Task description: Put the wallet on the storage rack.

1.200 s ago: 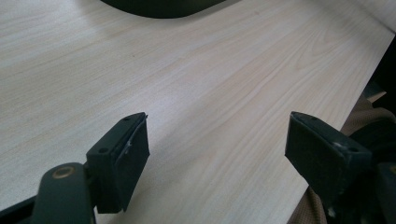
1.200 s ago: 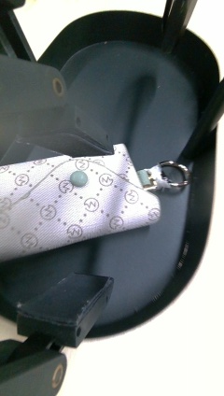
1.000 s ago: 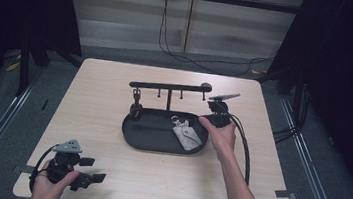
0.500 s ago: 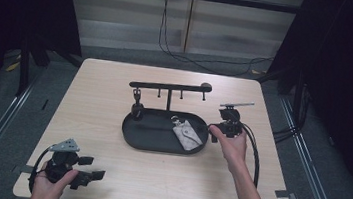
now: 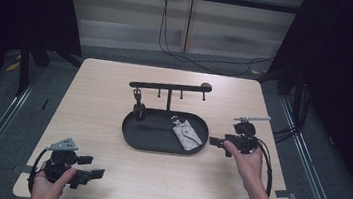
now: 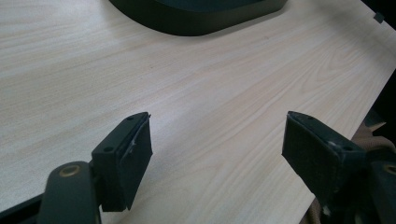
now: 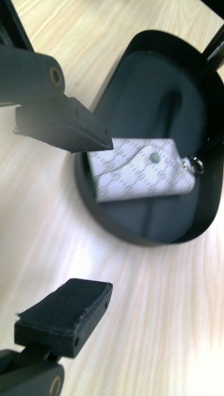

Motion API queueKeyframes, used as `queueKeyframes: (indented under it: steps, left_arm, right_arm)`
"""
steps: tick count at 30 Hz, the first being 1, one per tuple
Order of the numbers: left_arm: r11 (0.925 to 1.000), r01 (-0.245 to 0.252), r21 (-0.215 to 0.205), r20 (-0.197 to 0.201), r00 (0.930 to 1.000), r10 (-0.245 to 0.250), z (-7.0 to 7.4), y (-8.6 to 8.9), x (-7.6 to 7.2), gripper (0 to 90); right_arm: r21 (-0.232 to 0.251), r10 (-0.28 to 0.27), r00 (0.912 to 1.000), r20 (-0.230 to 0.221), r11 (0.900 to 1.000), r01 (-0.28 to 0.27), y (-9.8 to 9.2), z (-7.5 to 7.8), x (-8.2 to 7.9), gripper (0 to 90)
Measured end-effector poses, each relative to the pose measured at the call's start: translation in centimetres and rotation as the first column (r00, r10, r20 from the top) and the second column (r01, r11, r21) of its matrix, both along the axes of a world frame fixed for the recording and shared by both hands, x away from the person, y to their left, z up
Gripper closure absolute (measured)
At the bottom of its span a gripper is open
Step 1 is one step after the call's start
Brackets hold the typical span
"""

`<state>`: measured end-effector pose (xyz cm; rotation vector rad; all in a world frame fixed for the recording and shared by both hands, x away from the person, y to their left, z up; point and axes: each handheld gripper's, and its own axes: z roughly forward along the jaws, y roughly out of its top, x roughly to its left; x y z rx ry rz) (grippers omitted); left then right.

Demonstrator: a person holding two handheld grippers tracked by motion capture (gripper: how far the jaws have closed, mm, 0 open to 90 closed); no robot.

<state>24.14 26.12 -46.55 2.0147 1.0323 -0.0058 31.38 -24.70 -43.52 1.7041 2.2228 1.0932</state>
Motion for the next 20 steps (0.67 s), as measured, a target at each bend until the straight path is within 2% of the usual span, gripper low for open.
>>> queueKeyframes:
  steps: [3, 8, 13, 16, 20]
  left_arm:
    - [1.0, 0.001, -0.003, 0.001, 1.0, -0.001, 0.0, 0.0, 0.0, 24.0]
    - [1.0, 0.009, 0.001, 0.001, 1.0, -0.009, 0.0, -0.1, 0.0, 23.9]
    - [0.9999, 0.011, 0.009, -0.012, 0.9999, -0.011, -0.1, -0.2, 0.1, 23.7]
    - [0.9998, 0.018, 0.002, -0.029, 0.9994, -0.018, -0.1, -0.1, 0.2, 23.7]
    - [0.9996, 0.024, 0.012, -0.025, 0.9994, -0.023, -0.1, -0.2, 0.1, 23.4]
  right_arm:
    - [0.007, -0.014, 0.9998, 0.014, 1.0, 0.013, -0.7, -0.4, -1.2, 26.1]
    - [-0.027, -0.017, 0.9996, 0.023, 0.999, 0.018, -1.5, -1.0, -3.3, 25.4]
    - [-0.051, -0.03, 0.9978, 0.059, 0.998, 0.033, -2.2, -1.4, -5.5, 24.8]
    - [-0.032, -0.039, 0.9979, 0.052, 0.999, 0.041, -2.7, -2.2, -6.6, 24.3]
    - [-0.015, -0.04, 0.9988, 0.028, 0.999, 0.041, -3.3, -3.3, -7.4, 24.4]
